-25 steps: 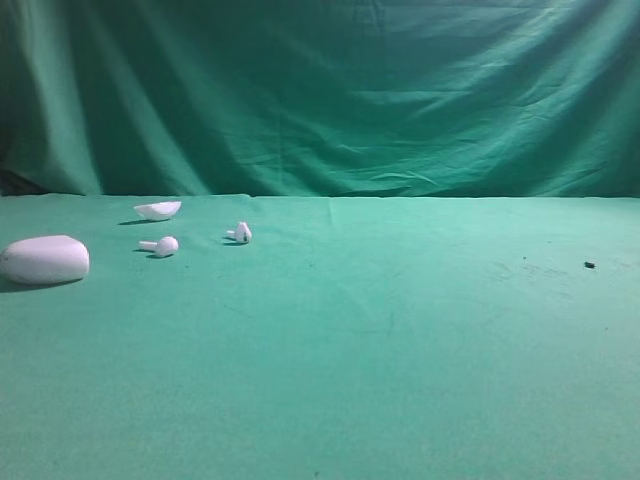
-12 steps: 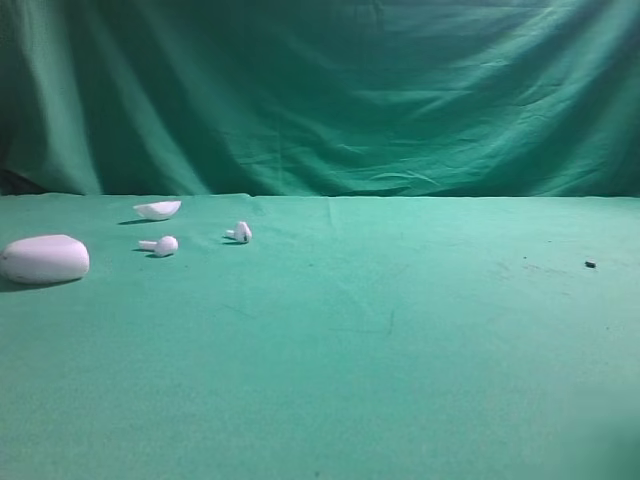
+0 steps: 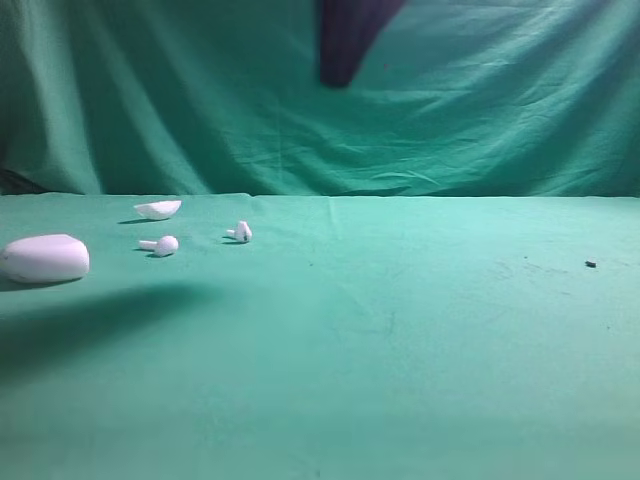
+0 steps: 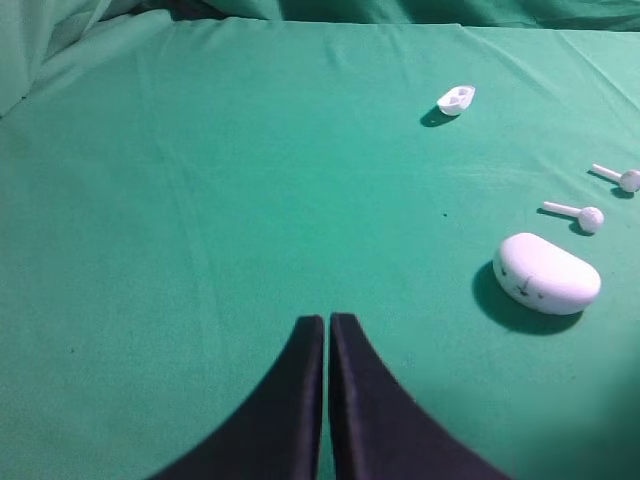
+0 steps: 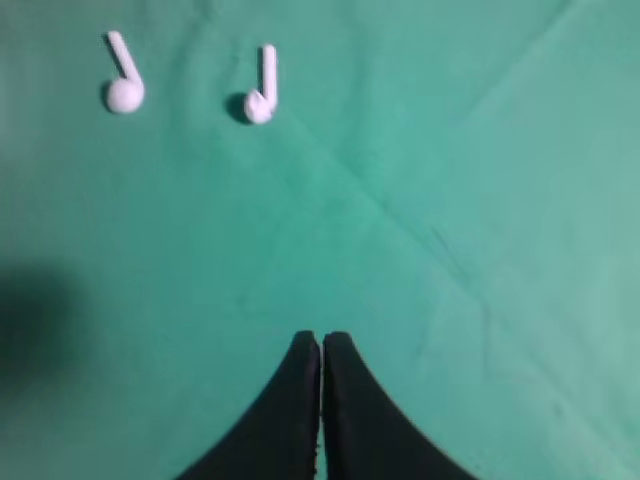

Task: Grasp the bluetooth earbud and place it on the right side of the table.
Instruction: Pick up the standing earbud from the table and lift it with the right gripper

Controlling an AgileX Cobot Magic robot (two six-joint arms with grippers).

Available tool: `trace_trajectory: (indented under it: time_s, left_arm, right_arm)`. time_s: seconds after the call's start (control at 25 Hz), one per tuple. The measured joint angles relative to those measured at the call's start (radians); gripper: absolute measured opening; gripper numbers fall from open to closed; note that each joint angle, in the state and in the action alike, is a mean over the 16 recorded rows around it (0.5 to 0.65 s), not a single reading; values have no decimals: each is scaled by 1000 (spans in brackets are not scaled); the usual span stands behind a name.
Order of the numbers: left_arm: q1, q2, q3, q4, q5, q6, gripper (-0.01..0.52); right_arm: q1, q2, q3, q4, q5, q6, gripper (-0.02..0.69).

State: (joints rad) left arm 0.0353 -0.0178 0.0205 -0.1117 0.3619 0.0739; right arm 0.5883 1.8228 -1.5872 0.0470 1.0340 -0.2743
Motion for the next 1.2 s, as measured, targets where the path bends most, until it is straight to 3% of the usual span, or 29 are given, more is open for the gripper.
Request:
trace_trajectory:
  time_s: [0.16,0.36,0.72,1.2]
  left_arm:
    - [0,0,0,0,0,0,0]
    - [0,0,0,0,0,0,0]
    - [0,0,0,0,0,0,0]
    - [0,0,0,0,0,0,0]
  right_arm:
    - [64,200,-217,-13,73,0,50]
    - [107,375,-401,-32,126,14,160]
    - [119,511,-495,-60,107,60,352]
    - [111,565,-503,-66,35,89,388]
